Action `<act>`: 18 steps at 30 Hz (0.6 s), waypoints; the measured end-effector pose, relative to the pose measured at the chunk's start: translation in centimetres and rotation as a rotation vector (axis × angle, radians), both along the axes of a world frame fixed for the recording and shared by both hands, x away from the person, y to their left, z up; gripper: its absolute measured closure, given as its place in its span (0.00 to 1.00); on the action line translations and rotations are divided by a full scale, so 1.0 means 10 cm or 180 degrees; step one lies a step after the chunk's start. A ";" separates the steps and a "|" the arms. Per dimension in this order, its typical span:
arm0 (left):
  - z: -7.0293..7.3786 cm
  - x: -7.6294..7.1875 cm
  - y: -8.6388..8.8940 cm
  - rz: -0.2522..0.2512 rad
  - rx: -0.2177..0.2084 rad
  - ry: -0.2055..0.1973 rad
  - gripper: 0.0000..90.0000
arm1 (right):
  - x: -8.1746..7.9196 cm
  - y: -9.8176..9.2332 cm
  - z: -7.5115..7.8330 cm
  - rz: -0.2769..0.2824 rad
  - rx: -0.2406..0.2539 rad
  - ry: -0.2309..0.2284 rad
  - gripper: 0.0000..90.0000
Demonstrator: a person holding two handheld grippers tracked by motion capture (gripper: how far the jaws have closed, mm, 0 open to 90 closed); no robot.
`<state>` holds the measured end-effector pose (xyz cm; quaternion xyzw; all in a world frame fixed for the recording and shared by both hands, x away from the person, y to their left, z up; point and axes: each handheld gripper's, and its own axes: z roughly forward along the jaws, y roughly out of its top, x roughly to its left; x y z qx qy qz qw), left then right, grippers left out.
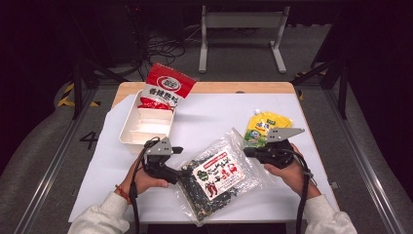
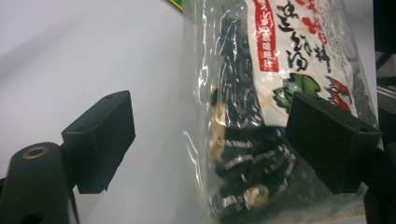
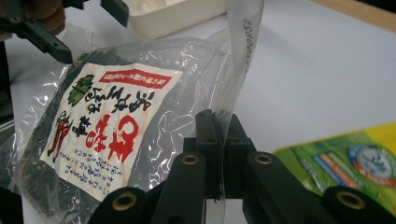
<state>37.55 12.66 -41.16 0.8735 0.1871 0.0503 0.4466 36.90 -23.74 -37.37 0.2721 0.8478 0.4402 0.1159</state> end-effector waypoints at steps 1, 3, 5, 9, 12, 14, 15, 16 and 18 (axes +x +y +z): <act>0.00 0.03 -0.02 -0.0016 0.0021 0.0011 0.18 | 0.01 0.03 0.03 0.0032 -0.0023 -0.0036 0.99; -0.01 0.11 -0.08 -0.0136 0.0165 0.0118 0.18 | 0.03 0.11 0.09 0.0117 -0.0092 -0.0119 0.99; -0.01 0.16 -0.10 -0.0256 0.0133 0.0226 0.18 | 0.06 0.21 0.14 0.0168 -0.0209 -0.0174 0.99; 0.00 0.17 -0.12 -0.0357 0.0183 0.0298 0.20 | 0.10 0.34 0.17 0.0230 -0.0263 -0.0261 0.99; -0.01 0.16 -0.13 -0.0404 0.0295 0.0299 0.21 | 0.14 0.44 0.21 0.0271 -0.0245 -0.0325 0.99; -0.02 0.14 -0.14 -0.0425 0.0365 0.0290 0.22 | 0.17 0.50 0.23 0.0301 -0.0263 -0.0353 0.99; -0.02 0.14 -0.13 -0.0419 0.0362 0.0299 0.22 | 0.18 0.55 0.23 0.0311 -0.0325 -0.0383 0.99; -0.02 0.15 -0.13 -0.0420 0.0366 0.0322 0.23 | 0.18 0.59 0.24 0.0318 -0.0365 -0.0398 0.99; -0.03 0.16 -0.13 -0.0417 0.0398 0.0347 0.23 | 0.20 0.67 0.25 0.0350 -0.0463 -0.0447 0.99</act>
